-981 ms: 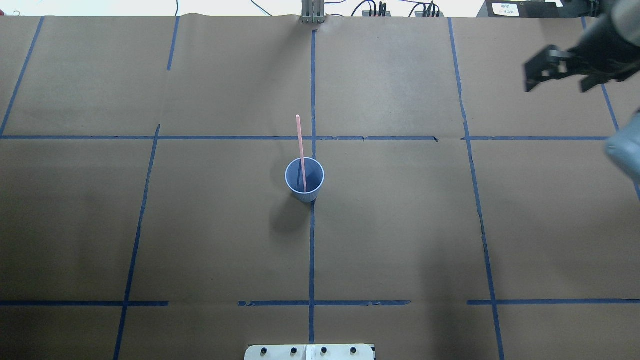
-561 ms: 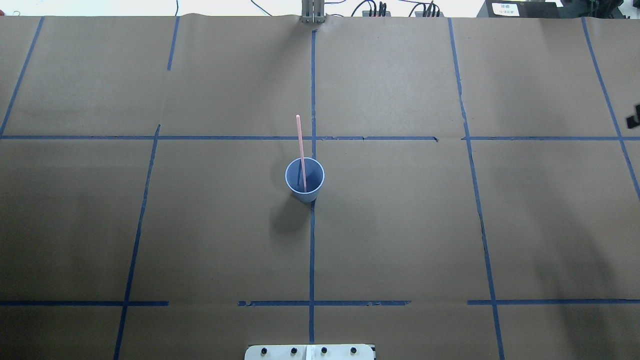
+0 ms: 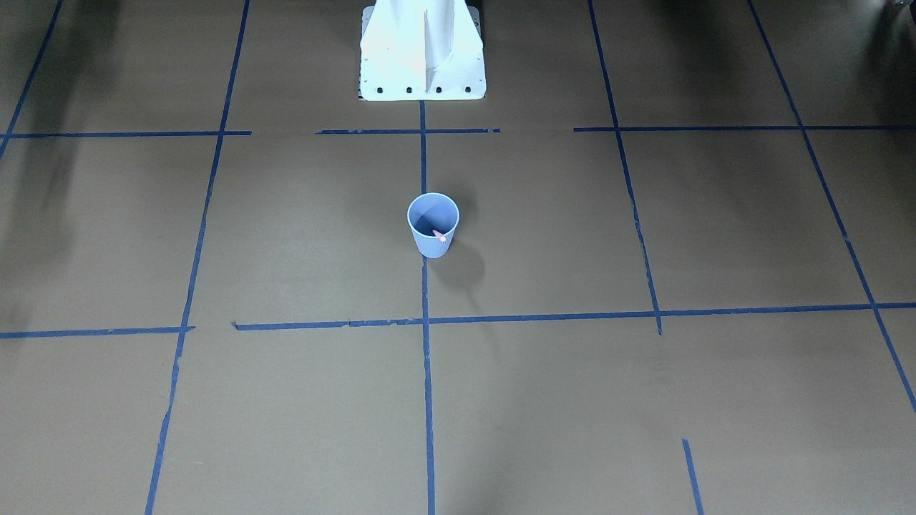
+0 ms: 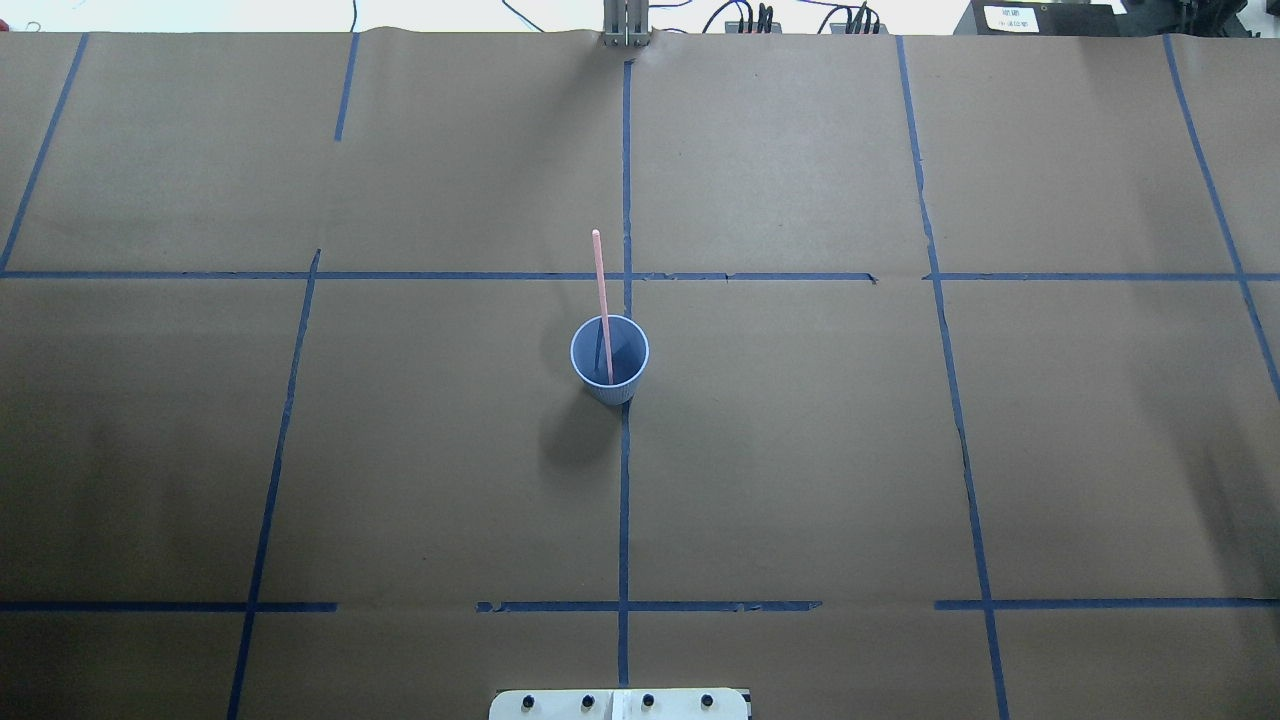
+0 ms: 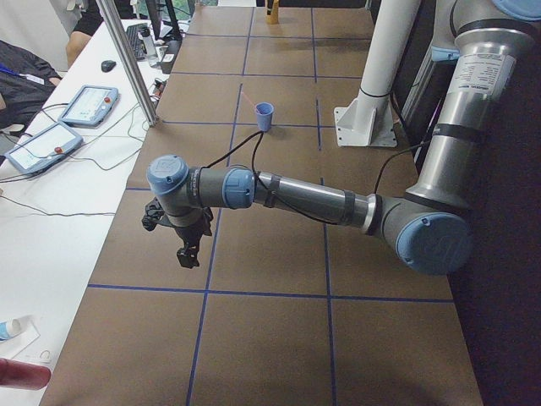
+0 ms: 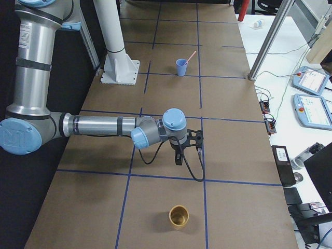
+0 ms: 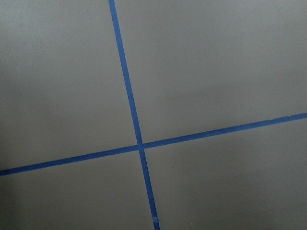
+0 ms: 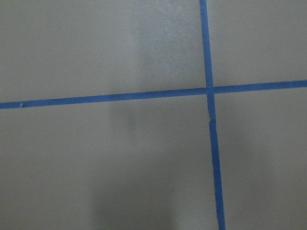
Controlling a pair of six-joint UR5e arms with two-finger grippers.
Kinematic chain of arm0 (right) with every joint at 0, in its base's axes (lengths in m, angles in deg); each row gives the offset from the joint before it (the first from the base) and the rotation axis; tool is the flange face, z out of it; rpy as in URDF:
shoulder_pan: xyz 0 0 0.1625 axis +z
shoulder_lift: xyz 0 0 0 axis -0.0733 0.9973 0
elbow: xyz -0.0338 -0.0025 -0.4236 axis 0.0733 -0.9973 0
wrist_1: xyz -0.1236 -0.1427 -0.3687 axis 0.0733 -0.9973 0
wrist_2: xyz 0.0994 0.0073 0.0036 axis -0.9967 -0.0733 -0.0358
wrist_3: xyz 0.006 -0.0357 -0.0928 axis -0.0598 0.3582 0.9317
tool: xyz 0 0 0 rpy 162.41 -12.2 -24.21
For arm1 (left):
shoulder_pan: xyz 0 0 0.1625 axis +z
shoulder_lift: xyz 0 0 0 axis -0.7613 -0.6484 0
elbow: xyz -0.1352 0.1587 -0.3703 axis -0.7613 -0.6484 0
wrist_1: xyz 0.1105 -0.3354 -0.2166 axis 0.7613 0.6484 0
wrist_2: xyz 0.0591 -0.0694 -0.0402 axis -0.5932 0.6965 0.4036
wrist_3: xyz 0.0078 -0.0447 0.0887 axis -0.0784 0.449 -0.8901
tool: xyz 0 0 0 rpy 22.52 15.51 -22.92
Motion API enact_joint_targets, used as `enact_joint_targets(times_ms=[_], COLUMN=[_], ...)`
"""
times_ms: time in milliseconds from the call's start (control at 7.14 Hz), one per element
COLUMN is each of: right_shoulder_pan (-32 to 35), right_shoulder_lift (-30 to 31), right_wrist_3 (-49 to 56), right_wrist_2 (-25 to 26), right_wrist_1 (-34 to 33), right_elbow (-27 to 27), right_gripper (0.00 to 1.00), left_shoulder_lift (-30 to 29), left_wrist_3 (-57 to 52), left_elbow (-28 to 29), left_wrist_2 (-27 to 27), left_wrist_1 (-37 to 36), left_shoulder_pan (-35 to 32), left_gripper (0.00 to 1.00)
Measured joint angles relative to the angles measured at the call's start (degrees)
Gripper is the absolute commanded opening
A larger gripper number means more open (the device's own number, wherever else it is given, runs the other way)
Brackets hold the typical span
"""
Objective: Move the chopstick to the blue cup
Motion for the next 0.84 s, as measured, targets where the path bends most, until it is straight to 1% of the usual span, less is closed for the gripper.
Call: enact_joint_targets(times_ms=[140, 420, 561, 841], right_shoulder_pan=[0.43, 2.18, 2.83, 3.43], right_shoulder_lift=[0.06, 0.27, 0.35, 0.45], right_wrist_3=[0.16, 0.55, 1.15, 2.85], right_wrist_2=[-1.05, -5.41, -7.2, -8.12], right_wrist_1=[-0.15, -0.63, -0.9, -2.21], right_elbow=[-0.66, -1.41, -1.47, -1.37], right_gripper=[1.0, 1.0, 1.0, 1.0], left_shoulder_lift=[0.27, 0.5, 1.69, 7.08], left_wrist_3=[-0.34, -3.37, -5.29, -5.45], left_elbow=[0.95, 4.17, 5.47, 5.56], left_wrist_2=[0.05, 0.27, 0.37, 0.52], left_wrist_1=[-0.03, -0.27, 0.2, 5.67], left_shoulder_pan=[-0.78, -3.59, -4.7, -5.38], left_gripper=[1.0, 1.0, 1.0, 1.0])
